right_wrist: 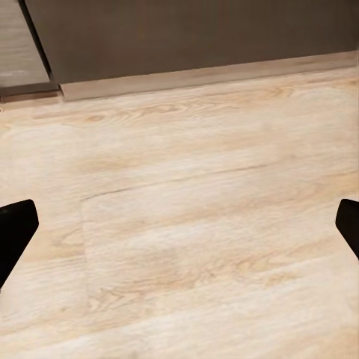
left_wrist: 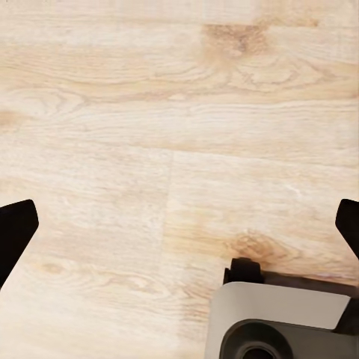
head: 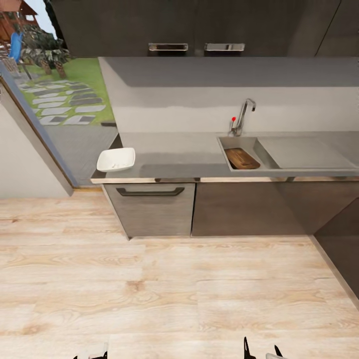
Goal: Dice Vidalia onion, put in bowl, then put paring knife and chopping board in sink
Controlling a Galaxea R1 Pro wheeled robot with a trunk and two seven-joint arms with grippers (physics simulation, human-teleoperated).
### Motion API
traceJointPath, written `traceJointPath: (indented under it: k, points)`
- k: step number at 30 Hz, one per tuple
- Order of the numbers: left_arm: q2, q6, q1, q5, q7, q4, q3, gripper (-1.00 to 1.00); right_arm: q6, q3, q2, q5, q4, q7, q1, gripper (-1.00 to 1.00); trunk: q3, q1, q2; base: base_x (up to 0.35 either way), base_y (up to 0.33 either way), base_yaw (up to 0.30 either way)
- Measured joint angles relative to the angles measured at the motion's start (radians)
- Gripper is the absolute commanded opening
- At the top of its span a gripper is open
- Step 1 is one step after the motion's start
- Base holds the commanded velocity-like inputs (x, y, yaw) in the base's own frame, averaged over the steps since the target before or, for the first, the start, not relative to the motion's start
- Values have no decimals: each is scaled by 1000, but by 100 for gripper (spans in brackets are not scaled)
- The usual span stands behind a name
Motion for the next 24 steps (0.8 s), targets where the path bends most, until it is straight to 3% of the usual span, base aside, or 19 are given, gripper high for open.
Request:
traceJointPath:
  k: [24]
  points:
    - [0,0,0,0,0,0,0,100,-4,0,0,0,1,3,0,100,38,0,0,0,0,0]
